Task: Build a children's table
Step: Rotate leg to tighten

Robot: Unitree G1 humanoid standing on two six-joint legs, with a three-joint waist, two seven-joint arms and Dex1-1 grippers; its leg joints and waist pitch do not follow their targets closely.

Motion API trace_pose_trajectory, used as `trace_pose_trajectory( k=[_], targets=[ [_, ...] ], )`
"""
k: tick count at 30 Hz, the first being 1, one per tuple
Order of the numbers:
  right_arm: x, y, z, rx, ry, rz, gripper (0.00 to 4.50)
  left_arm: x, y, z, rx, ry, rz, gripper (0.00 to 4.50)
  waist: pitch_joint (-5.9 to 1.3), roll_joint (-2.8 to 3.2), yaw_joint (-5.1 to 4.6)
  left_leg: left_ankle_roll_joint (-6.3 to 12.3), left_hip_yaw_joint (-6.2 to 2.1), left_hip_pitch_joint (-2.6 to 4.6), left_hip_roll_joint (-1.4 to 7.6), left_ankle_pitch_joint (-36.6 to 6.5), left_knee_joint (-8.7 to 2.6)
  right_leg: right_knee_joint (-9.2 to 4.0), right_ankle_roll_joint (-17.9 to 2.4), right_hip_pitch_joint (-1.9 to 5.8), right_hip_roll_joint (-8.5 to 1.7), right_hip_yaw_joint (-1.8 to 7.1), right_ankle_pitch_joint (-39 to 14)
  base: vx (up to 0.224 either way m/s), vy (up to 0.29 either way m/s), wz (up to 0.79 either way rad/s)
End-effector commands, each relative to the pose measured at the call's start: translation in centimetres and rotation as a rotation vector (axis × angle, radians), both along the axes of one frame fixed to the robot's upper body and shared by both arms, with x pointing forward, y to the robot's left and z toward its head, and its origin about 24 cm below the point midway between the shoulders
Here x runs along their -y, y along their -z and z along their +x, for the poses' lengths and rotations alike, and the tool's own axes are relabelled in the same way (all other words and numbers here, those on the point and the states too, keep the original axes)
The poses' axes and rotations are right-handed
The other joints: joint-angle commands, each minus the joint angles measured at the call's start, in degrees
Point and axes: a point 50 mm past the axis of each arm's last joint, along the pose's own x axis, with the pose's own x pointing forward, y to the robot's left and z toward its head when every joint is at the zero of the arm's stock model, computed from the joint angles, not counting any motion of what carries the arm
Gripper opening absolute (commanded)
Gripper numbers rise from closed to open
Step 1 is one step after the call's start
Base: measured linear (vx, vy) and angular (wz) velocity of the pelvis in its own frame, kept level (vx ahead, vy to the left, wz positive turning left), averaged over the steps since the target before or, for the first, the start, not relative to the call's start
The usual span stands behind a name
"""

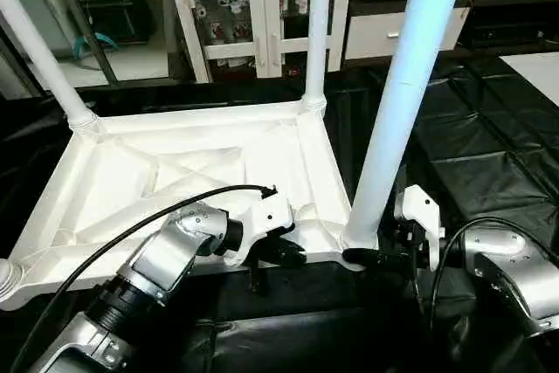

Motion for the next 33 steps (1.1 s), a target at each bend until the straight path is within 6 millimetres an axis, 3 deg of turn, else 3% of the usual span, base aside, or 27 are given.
trace_pose_trajectory(
  k=[1,2,5,6,8,9,10,11,12,16,18,20,22,23,24,27,29,30,33],
  targets=[
    [-0.4,0.1,0.5,0.016,0.063,0.035,2.75,0.4,0.6,-0.2,-0.032,0.002,0.014,0.00,-3.15,-0.91,0.21,5.69,-2.58,1.14,4.94,-7.9,-4.24,-3.36,-17.3,2.05,-3.88,1.93,-0.4,0.000,0.000,0.00],
    [-0.5,0.1,0.8,0.024,0.089,0.041,2.75,0.4,0.6,-0.1,-0.028,-0.012,0.010,0.00,-3.07,-0.91,0.06,5.15,-2.55,1.14,4.86,-8.8,-4.33,-3.48,-17.2,2.01,-3.85,1.94,-1.6,0.000,0.000,0.00],
    [-0.5,0.6,2.9,0.084,0.390,0.119,2.75,1.0,0.9,1.1,0.009,-0.141,-0.015,0.00,-2.94,-0.93,-0.65,2.62,-2.69,1.20,4.68,-11.4,-4.70,-3.97,-16.4,1.97,-3.83,1.91,-6.5,0.000,0.000,0.00],
    [-0.5,0.6,2.9,0.084,0.390,0.119,2.75,1.0,0.9,1.1,0.009,-0.141,-0.015,0.00,-2.86,-0.95,-0.91,1.64,-2.75,1.25,4.61,-12.6,-4.82,-4.20,-15.9,1.83,-3.86,1.92,-8.4,0.000,0.000,0.00],
    [-1.0,1.2,3.9,0.071,0.581,0.200,2.75,2.2,1.1,2.0,0.015,-0.230,-0.049,0.00,-2.84,-1.06,-1.11,0.77,-2.78,1.31,4.58,-13.5,-4.93,-4.49,-15.1,1.76,-3.89,1.96,-10.0,0.000,0.000,0.00],
    [-1.2,1.5,4.2,0.073,0.633,0.207,2.75,2.7,1.2,2.4,0.019,-0.265,-0.060,0.00,-3.01,-0.79,-1.15,0.57,-2.74,1.30,4.49,-13.2,-4.89,-4.41,-14.8,1.64,-3.85,1.97,-9.6,0.000,0.000,0.00],
    [-1.5,1.8,4.5,0.075,0.689,0.201,2.75,3.2,1.3,2.7,0.020,-0.299,-0.065,0.00,-3.03,-1.26,-1.15,0.41,-2.75,1.35,4.59,-13.0,-4.96,-4.46,-14.7,1.70,-3.71,1.95,-8.6,0.000,0.000,0.00],
    [-1.5,1.8,4.5,0.075,0.690,0.201,2.75,3.2,1.3,2.7,0.020,-0.299,-0.065,0.00,-3.00,-1.11,-1.13,0.49,-2.69,1.29,4.48,-12.6,-4.94,-4.43,-14.6,1.64,-3.71,1.98,-8.3,0.000,0.000,0.00],
    [-1.8,2.6,5.3,0.073,0.843,0.148,2.75,4.2,1.4,3.6,0.032,-0.391,-0.061,0.00,-3.00,-1.47,-1.09,0.79,-2.57,1.22,4.47,-12.4,-4.88,-4.38,-14.6,1.46,-3.80,2.07,-8.0,0.000,0.000,0.00],
    [-2.6,3.6,6.3,0.083,1.053,0.028,2.75,5.5,1.8,4.8,0.082,-0.510,0.002,0.00,-2.97,-1.25,-0.95,0.22,-2.64,1.28,4.28,-11.6,-4.99,-4.72,-13.5,1.49,-3.83,2.04,-9.2,0.000,0.000,0.00],
    [-3.0,3.7,6.5,0.080,1.072,0.016,2.75,5.7,1.9,4.9,0.096,-0.520,0.019,0.00,-3.08,-1.28,-0.80,0.27,-2.66,1.44,4.33,-11.9,-4.96,-4.79,-13.1,1.41,-3.81,2.02,-8.9,0.000,0.000,0.00],
    [-4.4,3.4,6.9,0.104,1.070,0.006,2.75,6.3,2.0,5.0,0.109,-0.536,0.025,0.00,-3.08,-0.89,-0.68,0.27,-2.66,1.44,4.36,-12.2,-5.07,-4.74,-12.7,1.41,-3.81,2.03,-8.5,0.000,0.000,0.00],
    [-5.5,2.9,7.2,0.152,1.032,0.004,2.75,6.7,2.1,5.0,0.112,-0.536,0.024,0.00,-3.02,-0.99,-0.47,0.08,-2.67,1.47,4.44,-13.2,-5.26,-4.90,-12.3,1.36,-3.81,2.00,-8.6,0.000,0.000,0.00],
    [-5.8,2.7,7.3,0.170,1.016,0.002,2.75,6.7,2.1,5.0,0.112,-0.533,0.023,0.00,-2.97,-0.72,-0.45,-0.15,-2.74,1.46,4.42,-13.8,-5.33,-4.86,-12.2,1.35,-3.83,2.00,-9.0,0.000,0.000,0.00],
    [-5.8,2.6,7.3,0.185,1.015,0.005,2.75,6.7,2.1,5.0,0.111,-0.529,0.023,0.00,-2.84,-0.92,-0.46,-0.57,-2.75,1.52,4.46,-15.4,-5.49,-5.11,-11.8,1.31,-3.84,2.00,-10.4,0.000,0.000,0.00],
    [-5.4,2.2,7.6,0.203,1.040,0.036,2.75,6.2,2.1,5.1,0.115,-0.517,0.025,0.00,-2.70,-0.60,-0.62,-1.51,-2.87,1.62,4.44,-18.5,-5.75,-5.48,-10.8,1.10,-3.88,2.07,-13.6,0.000,0.000,0.00],
    [-5.3,1.8,7.4,0.207,1.018,0.074,2.75,5.8,2.1,5.0,0.113,-0.500,0.025,0.00,-2.78,-0.77,-0.59,-1.25,-2.87,1.45,4.39,-17.8,-5.72,-5.45,-10.5,1.21,-3.97,2.14,-13.4,0.000,0.000,0.00],
    [-5.1,1.5,7.3,0.215,1.014,0.086,3.09,5.5,2.1,5.0,0.112,-0.495,0.026,0.00,-2.80,-1.09,-0.56,-0.69,-2.80,1.37,4.46,-16.7,-5.69,-5.44,-10.6,1.23,-3.96,2.17,-12.4,0.000,0.000,0.00],
    [-4.6,1.1,6.9,0.229,0.998,0.098,3.47,4.7,2.1,4.8,0.109,-0.464,0.029,0.00,-3.04,-0.61,-0.24,0.86,-2.76,1.11,4.62,-12.6,-5.51,-4.94,-11.1,1.48,-3.92,2.11,-7.6,0.000,0.000,0.00]
  ],
)
